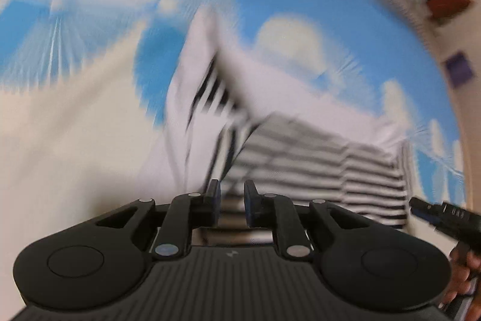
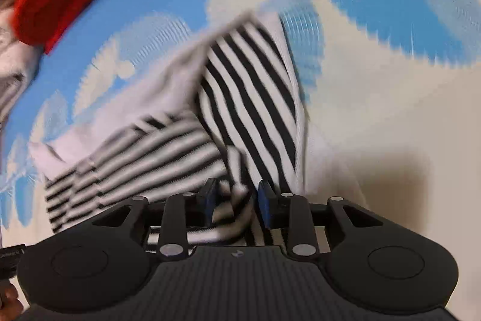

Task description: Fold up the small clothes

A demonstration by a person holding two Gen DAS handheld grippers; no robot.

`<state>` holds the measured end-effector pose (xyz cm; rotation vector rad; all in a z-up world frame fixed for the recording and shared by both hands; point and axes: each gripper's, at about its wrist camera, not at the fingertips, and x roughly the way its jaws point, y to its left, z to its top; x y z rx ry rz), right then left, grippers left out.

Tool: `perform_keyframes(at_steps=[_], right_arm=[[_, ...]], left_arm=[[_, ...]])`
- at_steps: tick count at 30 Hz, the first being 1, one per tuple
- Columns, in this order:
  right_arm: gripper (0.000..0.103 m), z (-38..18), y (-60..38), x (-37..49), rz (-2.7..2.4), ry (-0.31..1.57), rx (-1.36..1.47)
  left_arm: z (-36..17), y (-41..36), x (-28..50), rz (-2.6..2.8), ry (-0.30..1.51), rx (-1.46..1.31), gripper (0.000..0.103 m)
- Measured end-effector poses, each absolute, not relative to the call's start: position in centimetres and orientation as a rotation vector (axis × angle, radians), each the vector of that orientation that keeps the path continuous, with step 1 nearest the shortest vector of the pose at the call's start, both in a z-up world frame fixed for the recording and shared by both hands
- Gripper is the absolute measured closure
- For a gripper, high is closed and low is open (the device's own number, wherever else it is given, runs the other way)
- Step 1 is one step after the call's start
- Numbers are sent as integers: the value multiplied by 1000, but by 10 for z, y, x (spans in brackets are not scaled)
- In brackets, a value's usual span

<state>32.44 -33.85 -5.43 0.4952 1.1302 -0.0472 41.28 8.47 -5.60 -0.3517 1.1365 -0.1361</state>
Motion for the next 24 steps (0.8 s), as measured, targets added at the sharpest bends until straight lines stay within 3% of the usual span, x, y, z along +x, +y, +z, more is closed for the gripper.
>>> perform_keyframes(at_steps=[5, 12, 22, 24], right_arm=[[72, 23, -350, 288, -5, 897, 441], [63, 79, -361, 184, 45, 786, 371], [62, -6, -380, 57, -110, 965, 487], [62, -20, -380, 49, -112, 998, 523]], left_arm=[[5, 91, 362, -202, 987, -285, 85], [53, 109, 243, -210, 887, -212, 82], [-32, 137, 125, -74, 1031, -324, 82], [-32, 142, 117, -69, 1039, -353, 74]])
